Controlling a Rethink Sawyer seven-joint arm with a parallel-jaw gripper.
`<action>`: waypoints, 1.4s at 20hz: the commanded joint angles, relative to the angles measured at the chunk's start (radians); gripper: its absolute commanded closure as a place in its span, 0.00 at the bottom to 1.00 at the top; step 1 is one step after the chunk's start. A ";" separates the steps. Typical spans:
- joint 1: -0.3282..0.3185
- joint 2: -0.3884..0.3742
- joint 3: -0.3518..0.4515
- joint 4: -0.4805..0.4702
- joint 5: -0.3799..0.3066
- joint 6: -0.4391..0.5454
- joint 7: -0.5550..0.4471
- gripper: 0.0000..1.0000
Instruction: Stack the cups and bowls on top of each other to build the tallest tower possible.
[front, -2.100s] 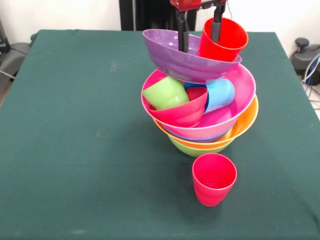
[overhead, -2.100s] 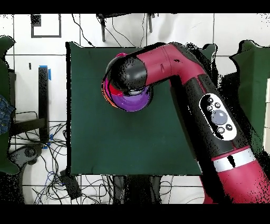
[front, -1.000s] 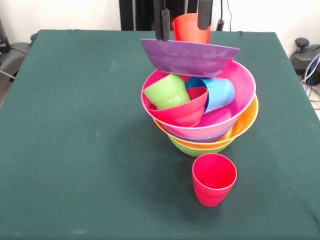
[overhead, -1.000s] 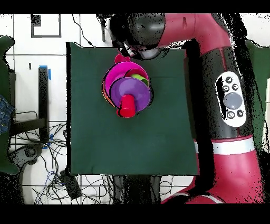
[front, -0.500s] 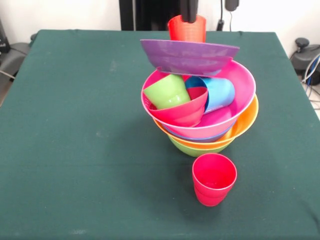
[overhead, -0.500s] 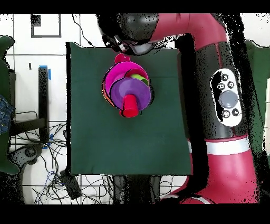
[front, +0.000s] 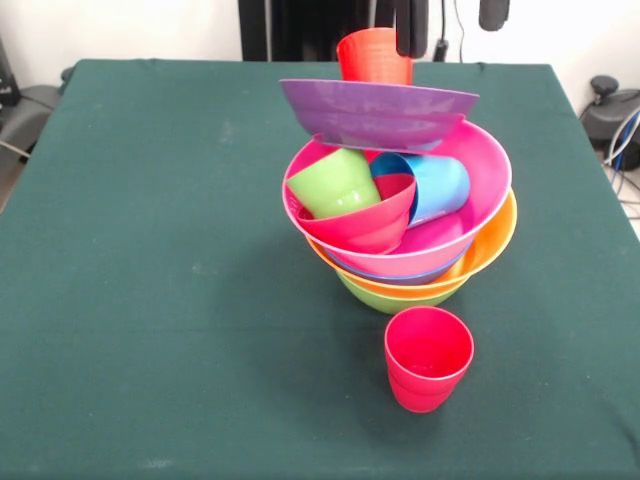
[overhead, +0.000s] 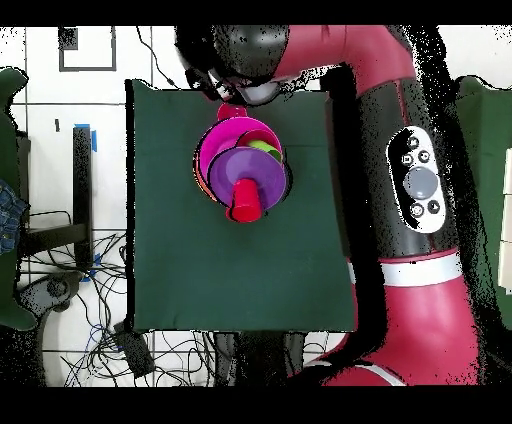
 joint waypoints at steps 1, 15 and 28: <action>0.038 0.123 -0.039 -0.059 -0.014 0.007 -0.208 0.00; 0.132 0.285 -0.025 -0.424 -0.023 0.057 -0.062 0.00; 0.150 0.332 -0.152 -0.530 -0.153 0.098 0.090 0.00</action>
